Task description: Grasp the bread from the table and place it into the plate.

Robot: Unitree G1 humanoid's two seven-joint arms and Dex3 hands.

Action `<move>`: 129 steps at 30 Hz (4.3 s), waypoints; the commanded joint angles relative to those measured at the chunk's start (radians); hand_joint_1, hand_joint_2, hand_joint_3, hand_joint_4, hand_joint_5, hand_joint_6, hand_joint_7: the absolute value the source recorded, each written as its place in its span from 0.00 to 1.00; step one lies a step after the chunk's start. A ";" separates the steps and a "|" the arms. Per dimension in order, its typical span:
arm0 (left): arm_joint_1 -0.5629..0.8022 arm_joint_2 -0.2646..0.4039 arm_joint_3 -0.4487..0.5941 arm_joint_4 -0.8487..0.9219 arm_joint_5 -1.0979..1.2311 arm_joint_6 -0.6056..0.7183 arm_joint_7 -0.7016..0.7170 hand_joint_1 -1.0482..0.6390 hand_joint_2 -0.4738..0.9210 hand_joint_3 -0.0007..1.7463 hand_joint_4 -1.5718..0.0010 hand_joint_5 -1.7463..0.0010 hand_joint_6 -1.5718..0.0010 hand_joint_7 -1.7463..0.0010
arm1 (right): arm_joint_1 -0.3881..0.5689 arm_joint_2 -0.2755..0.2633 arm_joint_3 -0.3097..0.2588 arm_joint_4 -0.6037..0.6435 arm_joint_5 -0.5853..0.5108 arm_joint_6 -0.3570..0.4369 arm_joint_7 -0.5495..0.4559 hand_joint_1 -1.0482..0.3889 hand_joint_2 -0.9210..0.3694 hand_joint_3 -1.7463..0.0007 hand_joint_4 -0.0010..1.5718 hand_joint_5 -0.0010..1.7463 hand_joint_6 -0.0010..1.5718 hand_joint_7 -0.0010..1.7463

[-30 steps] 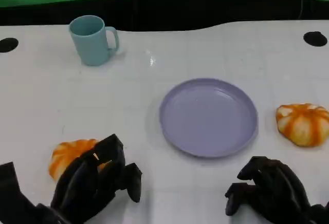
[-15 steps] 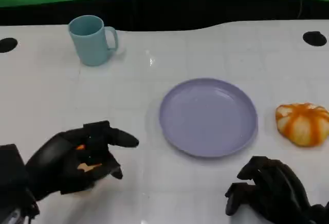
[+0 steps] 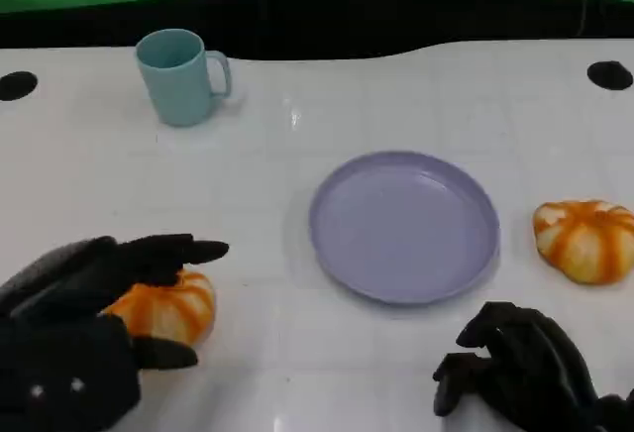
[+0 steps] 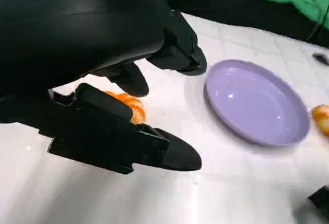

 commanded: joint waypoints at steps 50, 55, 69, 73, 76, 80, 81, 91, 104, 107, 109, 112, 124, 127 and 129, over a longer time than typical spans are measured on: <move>-0.333 -0.086 -0.437 0.787 0.556 0.011 0.545 0.44 1.00 0.22 0.58 0.17 0.35 0.92 | -0.002 -0.005 -0.009 0.012 0.000 -0.015 -0.001 0.00 0.15 1.00 1.00 0.43 1.00 0.22; -0.343 -0.092 -0.431 0.856 0.511 -0.078 0.722 0.47 0.88 0.53 0.56 0.01 0.67 0.05 | -0.007 -0.005 -0.011 0.018 0.001 -0.011 -0.005 0.00 0.15 1.00 1.00 0.43 1.00 0.22; -0.389 -0.129 -0.368 0.943 0.363 -0.273 0.952 0.47 0.73 0.73 0.54 0.00 0.66 0.02 | -0.049 -0.017 -0.035 0.083 0.014 -0.014 0.030 0.00 0.17 1.00 1.00 0.41 1.00 0.21; -0.391 -0.141 -0.342 0.911 0.308 -0.284 0.918 0.48 0.71 0.75 0.54 0.00 0.66 0.01 | -0.049 -0.019 -0.040 0.084 0.009 -0.011 0.029 0.00 0.17 1.00 1.00 0.42 1.00 0.22; -0.401 -0.149 -0.326 0.895 0.268 -0.308 0.893 0.49 0.69 0.75 0.55 0.00 0.67 0.00 | -0.048 -0.017 -0.041 0.083 0.003 -0.015 0.028 0.00 0.17 1.00 1.00 0.42 1.00 0.22; -0.426 -0.156 -0.316 0.889 0.234 -0.335 0.862 0.50 0.64 0.73 0.55 0.00 0.67 0.00 | -0.046 -0.013 -0.041 0.082 0.003 -0.014 0.025 0.00 0.16 1.00 1.00 0.42 1.00 0.22; -0.437 -0.161 -0.316 0.882 0.232 -0.330 0.852 0.48 0.64 0.71 0.54 0.00 0.67 0.00 | -0.046 -0.011 -0.042 0.081 0.006 -0.008 0.022 0.00 0.17 1.00 1.00 0.42 1.00 0.22; -0.546 -0.232 -0.336 0.942 0.247 -0.368 0.848 0.47 0.69 0.61 0.53 0.00 0.64 0.00 | -0.037 -0.012 -0.032 0.073 -0.004 -0.012 0.024 0.00 0.17 1.00 1.00 0.43 1.00 0.23; -0.742 -0.404 -0.408 1.143 0.288 -0.403 0.937 0.48 0.69 0.58 0.47 0.00 0.62 0.00 | -0.007 -0.010 -0.022 0.049 -0.015 -0.030 0.035 0.01 0.15 0.99 1.00 0.42 1.00 0.21; -0.780 -0.434 -0.422 1.184 0.295 -0.401 0.939 0.48 0.68 0.62 0.47 0.00 0.61 0.00 | 0.003 -0.005 -0.019 0.032 -0.011 -0.020 0.025 0.01 0.15 0.99 1.00 0.42 1.00 0.21; -0.804 -0.450 -0.436 1.208 0.302 -0.393 0.937 0.47 0.67 0.63 0.45 0.00 0.59 0.00 | 0.007 -0.004 -0.016 0.026 -0.007 -0.013 0.023 0.01 0.16 1.00 1.00 0.42 1.00 0.21; -0.830 -0.469 -0.453 1.244 0.307 -0.397 0.937 0.46 0.67 0.65 0.43 0.00 0.58 0.00 | 0.007 -0.004 -0.015 0.025 -0.004 -0.009 0.025 0.01 0.16 1.00 1.00 0.42 1.00 0.21; -0.939 -0.559 -0.547 1.389 0.361 -0.354 0.933 0.44 0.71 0.63 0.39 0.00 0.50 0.21 | 0.035 -0.001 0.004 -0.019 -0.012 -0.006 0.004 0.01 0.15 1.00 1.00 0.42 1.00 0.21; -0.951 -0.568 -0.556 1.408 0.364 -0.346 0.925 0.45 0.73 0.62 0.40 0.00 0.52 0.23 | 0.039 0.001 0.004 -0.027 -0.011 0.000 0.000 0.01 0.15 1.00 1.00 0.42 1.00 0.21; -0.957 -0.573 -0.552 1.419 0.350 -0.354 0.895 0.45 0.73 0.62 0.41 0.00 0.52 0.23 | 0.039 0.002 0.003 -0.027 -0.008 0.003 0.004 0.01 0.15 1.00 1.00 0.42 1.00 0.21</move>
